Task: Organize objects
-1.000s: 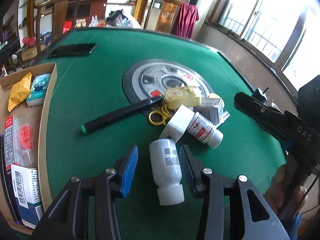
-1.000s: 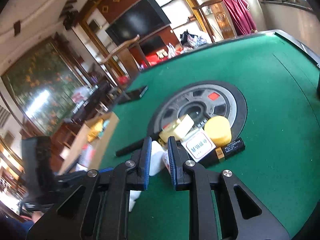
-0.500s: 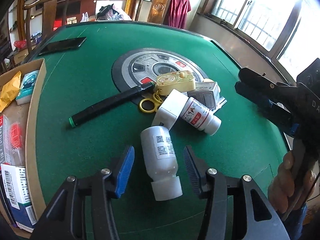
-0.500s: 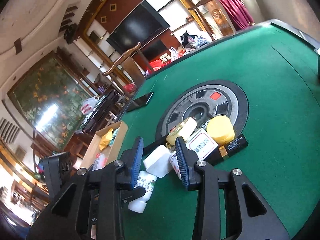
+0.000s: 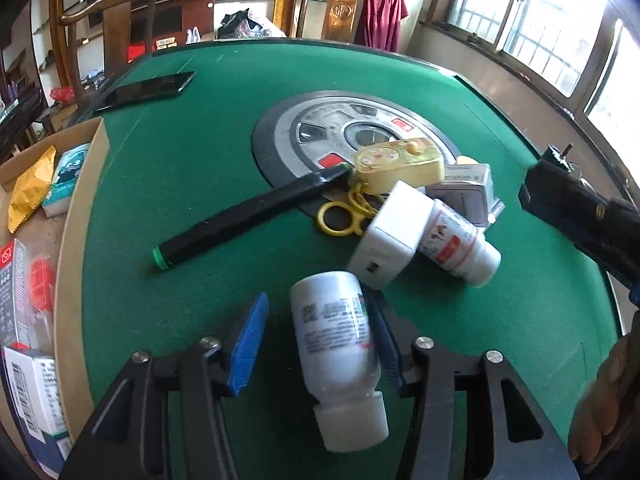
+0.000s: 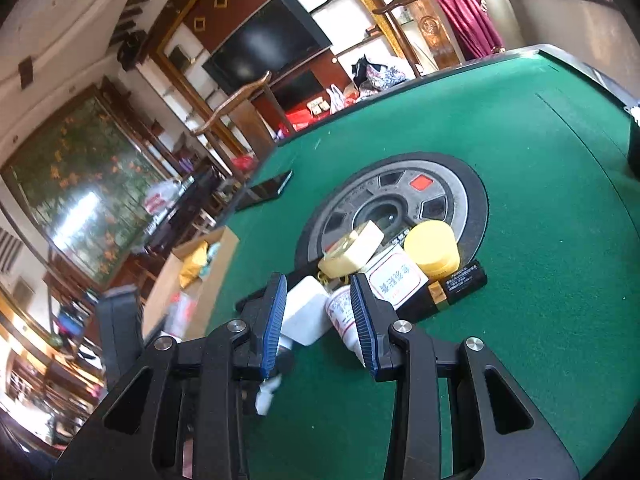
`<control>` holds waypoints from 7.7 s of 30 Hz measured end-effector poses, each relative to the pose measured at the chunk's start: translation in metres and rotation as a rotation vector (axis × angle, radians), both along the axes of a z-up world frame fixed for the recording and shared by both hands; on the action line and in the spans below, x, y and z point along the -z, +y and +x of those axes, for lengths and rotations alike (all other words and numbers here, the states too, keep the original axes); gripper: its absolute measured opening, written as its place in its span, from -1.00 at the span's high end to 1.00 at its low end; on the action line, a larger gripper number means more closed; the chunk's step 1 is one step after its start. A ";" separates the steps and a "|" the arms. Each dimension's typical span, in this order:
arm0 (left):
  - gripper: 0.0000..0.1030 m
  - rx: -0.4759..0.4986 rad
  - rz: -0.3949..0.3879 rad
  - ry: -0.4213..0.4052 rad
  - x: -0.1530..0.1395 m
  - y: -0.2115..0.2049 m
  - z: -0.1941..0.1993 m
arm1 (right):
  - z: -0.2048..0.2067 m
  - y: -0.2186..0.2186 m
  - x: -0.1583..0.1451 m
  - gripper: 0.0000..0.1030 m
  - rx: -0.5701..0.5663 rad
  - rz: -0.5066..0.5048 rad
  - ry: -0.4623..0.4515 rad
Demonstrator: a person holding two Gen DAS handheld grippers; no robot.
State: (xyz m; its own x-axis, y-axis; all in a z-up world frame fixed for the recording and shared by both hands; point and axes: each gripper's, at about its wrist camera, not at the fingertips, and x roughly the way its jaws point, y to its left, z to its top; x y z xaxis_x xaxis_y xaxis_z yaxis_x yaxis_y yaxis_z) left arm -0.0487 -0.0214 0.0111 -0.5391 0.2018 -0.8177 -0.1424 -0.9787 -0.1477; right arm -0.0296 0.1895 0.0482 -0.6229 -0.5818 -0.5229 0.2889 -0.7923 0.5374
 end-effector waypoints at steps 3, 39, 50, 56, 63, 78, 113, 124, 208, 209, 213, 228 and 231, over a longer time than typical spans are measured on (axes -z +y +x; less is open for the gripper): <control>0.30 -0.001 -0.013 0.003 0.000 -0.005 0.001 | 0.000 -0.011 0.003 0.36 -0.015 0.077 0.004; 0.35 0.033 -0.031 0.062 -0.004 -0.006 0.011 | -0.002 -0.057 0.025 0.32 -0.086 0.499 0.008; 0.35 0.047 -0.020 0.132 -0.019 -0.001 0.022 | -0.002 -0.029 -0.003 0.31 0.018 0.307 0.071; 0.35 0.028 -0.043 0.162 -0.022 -0.002 0.024 | -0.002 -0.033 -0.001 0.31 0.002 0.297 0.068; 0.34 0.029 -0.060 0.180 -0.023 0.000 0.028 | 0.003 -0.036 -0.002 0.31 -0.020 0.294 0.083; 0.35 0.050 0.031 0.199 -0.036 -0.004 0.036 | 0.004 -0.034 -0.004 0.31 -0.008 0.255 0.093; 0.35 -0.282 0.228 0.151 -0.091 -0.281 0.044 | -0.007 -0.259 -0.051 0.31 -0.320 0.209 -0.005; 0.35 -0.318 0.183 -0.010 -0.052 -0.320 -0.044 | -0.066 -0.367 -0.013 0.30 -0.357 0.266 -0.172; 0.52 0.111 -0.193 -0.159 -0.008 -0.004 -0.089 | -0.027 0.056 0.002 0.04 0.308 0.002 -0.222; 0.64 0.089 -0.191 -0.156 -0.009 -0.004 -0.085 | -0.029 0.058 0.007 0.04 0.320 0.008 -0.251; 0.71 0.005 -0.144 -0.150 -0.010 -0.005 -0.066 | -0.036 0.058 0.021 0.04 0.318 0.060 -0.302; 0.71 -0.027 -0.085 -0.039 0.000 -0.005 -0.037 | -0.053 -0.001 0.040 0.34 0.265 0.380 -0.262; 0.70 -0.010 -0.087 -0.029 0.005 -0.003 -0.040 | -0.050 -0.005 0.039 0.62 0.241 0.470 -0.245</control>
State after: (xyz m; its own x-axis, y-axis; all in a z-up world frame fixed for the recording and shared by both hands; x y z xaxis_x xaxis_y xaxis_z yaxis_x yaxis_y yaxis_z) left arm -0.0888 -0.0242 0.0062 -0.5165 0.1243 -0.8472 -0.1290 -0.9894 -0.0665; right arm -0.0799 0.1840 0.0088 -0.5373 -0.1086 -0.8364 -0.0180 -0.9900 0.1402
